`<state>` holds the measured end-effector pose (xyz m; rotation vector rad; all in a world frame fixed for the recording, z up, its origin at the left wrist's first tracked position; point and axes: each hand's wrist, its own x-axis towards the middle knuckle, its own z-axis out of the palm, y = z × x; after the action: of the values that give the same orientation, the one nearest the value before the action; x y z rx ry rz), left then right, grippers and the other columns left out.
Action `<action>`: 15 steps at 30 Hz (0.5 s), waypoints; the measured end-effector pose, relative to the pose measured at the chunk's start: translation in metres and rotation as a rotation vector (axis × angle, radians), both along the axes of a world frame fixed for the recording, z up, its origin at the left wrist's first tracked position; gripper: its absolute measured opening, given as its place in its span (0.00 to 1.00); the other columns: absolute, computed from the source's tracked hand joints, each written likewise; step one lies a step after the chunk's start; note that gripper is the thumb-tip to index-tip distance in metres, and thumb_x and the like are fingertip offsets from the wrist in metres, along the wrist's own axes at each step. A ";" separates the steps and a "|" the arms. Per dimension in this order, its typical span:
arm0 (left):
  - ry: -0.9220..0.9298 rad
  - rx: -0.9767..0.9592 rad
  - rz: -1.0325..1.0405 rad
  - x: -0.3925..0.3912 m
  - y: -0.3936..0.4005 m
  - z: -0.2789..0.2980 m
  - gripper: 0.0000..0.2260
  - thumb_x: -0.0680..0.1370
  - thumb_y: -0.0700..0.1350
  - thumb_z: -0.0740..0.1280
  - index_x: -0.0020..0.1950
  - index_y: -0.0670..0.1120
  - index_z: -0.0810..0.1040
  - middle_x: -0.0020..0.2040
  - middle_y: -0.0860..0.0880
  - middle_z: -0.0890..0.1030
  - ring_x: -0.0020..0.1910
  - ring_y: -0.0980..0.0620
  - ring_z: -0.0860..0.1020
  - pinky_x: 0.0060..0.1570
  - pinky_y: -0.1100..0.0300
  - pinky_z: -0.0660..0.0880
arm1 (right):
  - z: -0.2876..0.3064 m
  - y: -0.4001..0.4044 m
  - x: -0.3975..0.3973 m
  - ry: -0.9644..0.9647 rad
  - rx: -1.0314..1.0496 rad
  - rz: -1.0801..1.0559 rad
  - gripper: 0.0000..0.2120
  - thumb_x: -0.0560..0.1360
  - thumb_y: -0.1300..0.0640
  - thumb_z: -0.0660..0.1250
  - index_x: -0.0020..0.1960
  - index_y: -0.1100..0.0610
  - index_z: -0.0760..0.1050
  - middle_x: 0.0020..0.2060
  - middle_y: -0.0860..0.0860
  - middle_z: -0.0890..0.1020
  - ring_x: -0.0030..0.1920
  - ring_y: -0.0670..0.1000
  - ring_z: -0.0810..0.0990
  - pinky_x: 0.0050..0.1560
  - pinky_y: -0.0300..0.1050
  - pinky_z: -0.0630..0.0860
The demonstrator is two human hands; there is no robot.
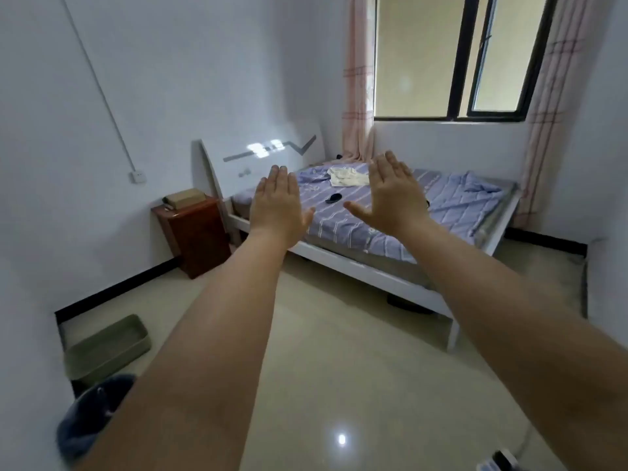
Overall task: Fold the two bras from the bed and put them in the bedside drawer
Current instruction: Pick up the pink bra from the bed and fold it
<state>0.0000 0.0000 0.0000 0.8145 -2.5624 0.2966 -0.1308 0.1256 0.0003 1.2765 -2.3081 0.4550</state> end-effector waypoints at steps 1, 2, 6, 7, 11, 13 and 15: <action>-0.045 0.025 0.013 -0.006 -0.005 -0.010 0.31 0.77 0.55 0.55 0.71 0.37 0.49 0.75 0.38 0.54 0.74 0.42 0.51 0.74 0.49 0.49 | -0.012 -0.009 -0.003 -0.023 0.041 -0.013 0.40 0.72 0.39 0.57 0.70 0.66 0.50 0.73 0.63 0.56 0.74 0.60 0.51 0.74 0.53 0.48; -0.080 0.053 0.000 -0.013 -0.014 -0.021 0.31 0.77 0.55 0.56 0.71 0.37 0.50 0.74 0.37 0.55 0.74 0.41 0.52 0.73 0.48 0.50 | -0.024 -0.018 -0.008 -0.040 0.085 -0.004 0.39 0.73 0.39 0.58 0.70 0.66 0.51 0.73 0.63 0.57 0.73 0.60 0.52 0.74 0.53 0.50; -0.218 0.193 -0.013 -0.050 -0.064 -0.083 0.31 0.77 0.55 0.57 0.70 0.36 0.53 0.73 0.37 0.59 0.73 0.41 0.55 0.72 0.48 0.54 | -0.091 -0.061 -0.042 -0.192 0.265 -0.027 0.36 0.73 0.42 0.59 0.69 0.64 0.53 0.73 0.61 0.58 0.73 0.59 0.54 0.74 0.53 0.51; -0.235 0.209 -0.016 -0.063 -0.080 -0.098 0.30 0.77 0.54 0.58 0.70 0.36 0.53 0.72 0.37 0.60 0.73 0.41 0.56 0.72 0.48 0.56 | -0.107 -0.076 -0.056 -0.215 0.293 -0.030 0.35 0.73 0.42 0.60 0.69 0.64 0.53 0.72 0.61 0.58 0.73 0.59 0.54 0.74 0.53 0.52; -0.340 0.285 -0.035 -0.123 -0.153 -0.146 0.26 0.76 0.52 0.60 0.67 0.38 0.60 0.67 0.38 0.67 0.67 0.42 0.64 0.67 0.49 0.63 | -0.151 -0.145 -0.122 -0.291 0.400 -0.037 0.33 0.72 0.45 0.63 0.67 0.64 0.57 0.69 0.61 0.65 0.70 0.59 0.61 0.70 0.53 0.59; -0.384 0.314 -0.010 -0.161 -0.196 -0.156 0.24 0.76 0.51 0.61 0.65 0.38 0.62 0.65 0.39 0.70 0.65 0.43 0.66 0.66 0.50 0.65 | -0.158 -0.186 -0.164 -0.330 0.407 -0.055 0.30 0.72 0.45 0.63 0.63 0.64 0.62 0.64 0.61 0.70 0.65 0.59 0.67 0.65 0.52 0.66; -0.405 0.344 0.019 -0.201 -0.244 -0.157 0.23 0.76 0.51 0.61 0.64 0.38 0.62 0.64 0.39 0.70 0.64 0.43 0.67 0.66 0.50 0.65 | -0.157 -0.228 -0.207 -0.376 0.410 -0.077 0.28 0.71 0.45 0.63 0.61 0.65 0.65 0.61 0.62 0.72 0.62 0.60 0.69 0.61 0.52 0.69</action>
<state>-0.2007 -0.2438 -0.1566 0.9842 -3.0403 0.0221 -0.3373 -0.1027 -0.1564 1.3703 -2.8673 0.2117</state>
